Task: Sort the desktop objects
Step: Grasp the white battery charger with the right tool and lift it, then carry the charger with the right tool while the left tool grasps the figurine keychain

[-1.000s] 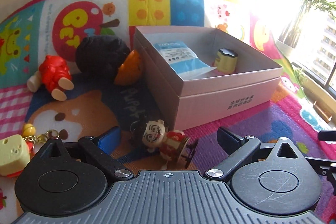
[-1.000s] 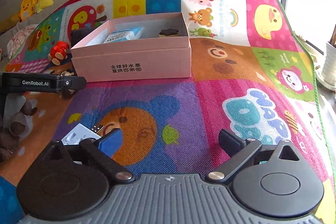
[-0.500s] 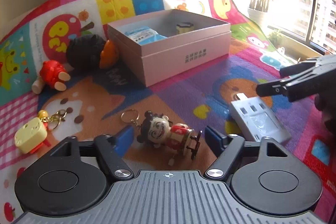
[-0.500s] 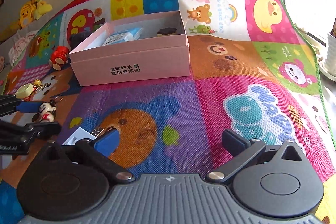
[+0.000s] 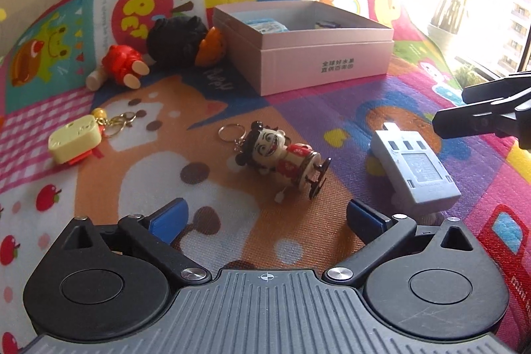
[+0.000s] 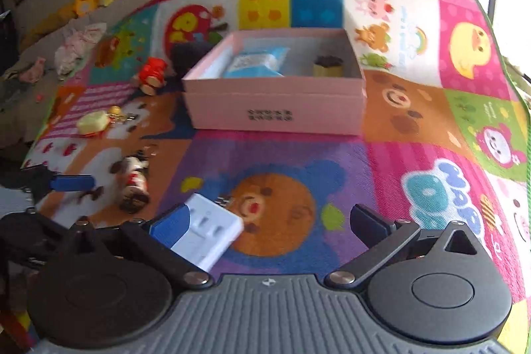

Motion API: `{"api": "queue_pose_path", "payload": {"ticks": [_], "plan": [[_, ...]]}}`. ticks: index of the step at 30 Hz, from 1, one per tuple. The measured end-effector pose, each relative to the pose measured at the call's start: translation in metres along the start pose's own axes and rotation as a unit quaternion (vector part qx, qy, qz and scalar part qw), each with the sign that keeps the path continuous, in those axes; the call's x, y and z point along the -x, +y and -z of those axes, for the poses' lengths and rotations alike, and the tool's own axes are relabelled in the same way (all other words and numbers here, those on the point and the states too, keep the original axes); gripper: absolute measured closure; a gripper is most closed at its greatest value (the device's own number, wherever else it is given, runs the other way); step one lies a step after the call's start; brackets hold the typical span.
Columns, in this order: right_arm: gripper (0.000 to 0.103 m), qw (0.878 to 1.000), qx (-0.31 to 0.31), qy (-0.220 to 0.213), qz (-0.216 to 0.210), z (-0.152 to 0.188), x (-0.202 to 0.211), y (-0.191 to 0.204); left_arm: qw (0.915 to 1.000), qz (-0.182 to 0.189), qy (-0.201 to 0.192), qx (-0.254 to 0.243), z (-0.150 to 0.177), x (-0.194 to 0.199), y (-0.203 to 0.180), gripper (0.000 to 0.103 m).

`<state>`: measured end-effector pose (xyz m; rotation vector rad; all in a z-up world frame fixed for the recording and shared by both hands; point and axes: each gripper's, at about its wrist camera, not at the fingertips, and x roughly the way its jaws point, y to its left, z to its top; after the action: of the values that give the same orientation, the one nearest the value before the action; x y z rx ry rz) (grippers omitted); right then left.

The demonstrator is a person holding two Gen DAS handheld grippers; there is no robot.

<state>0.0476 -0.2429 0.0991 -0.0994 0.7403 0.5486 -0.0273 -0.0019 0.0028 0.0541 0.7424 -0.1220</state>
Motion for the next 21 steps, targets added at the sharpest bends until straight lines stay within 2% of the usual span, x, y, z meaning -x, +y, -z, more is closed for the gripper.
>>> {"api": "queue_pose_path", "payload": {"ticks": [1,3,4,7,8,10,12,16,19,21], "plan": [[0.002,1.000,0.004,-0.001,-0.006,-0.001,0.002,0.009,1.0000,-0.001,0.001,-0.001,0.001,0.000,0.000,0.000],[0.018,0.999,0.000,0.022,-0.027,-0.003,-0.004,0.023,1.0000,-0.006,0.001,-0.005,0.002,0.000,0.000,0.000],[0.021,0.999,-0.006,0.036,-0.035,-0.004,-0.010,0.027,0.9999,-0.010,0.000,-0.006,0.002,0.001,-0.002,0.000],[0.025,0.997,-0.017,0.075,-0.016,-0.004,-0.032,0.038,0.9999,-0.014,0.000,0.000,0.004,0.002,-0.001,0.000],[0.035,0.996,-0.015,0.081,-0.016,-0.003,-0.035,0.039,0.9999,-0.017,0.000,0.003,0.004,0.002,-0.001,0.000],[0.044,0.997,0.003,0.076,-0.019,-0.001,-0.033,0.040,0.9998,-0.018,0.001,0.008,0.004,0.002,0.000,0.000],[0.055,0.998,0.030,0.060,0.008,0.000,-0.028,0.038,0.9998,-0.020,0.001,0.008,0.003,0.001,-0.001,0.000],[0.055,0.993,0.051,0.031,0.106,0.004,-0.029,0.017,0.9995,-0.025,0.004,0.017,0.001,0.000,-0.003,0.000],[0.054,0.993,0.018,0.028,0.115,0.005,-0.028,-0.006,0.9990,-0.016,0.008,0.040,-0.004,0.000,-0.003,0.000],[0.046,0.993,-0.001,0.022,0.117,0.006,-0.025,-0.017,0.9980,0.018,0.006,0.061,-0.011,-0.002,-0.003,0.000]]}}
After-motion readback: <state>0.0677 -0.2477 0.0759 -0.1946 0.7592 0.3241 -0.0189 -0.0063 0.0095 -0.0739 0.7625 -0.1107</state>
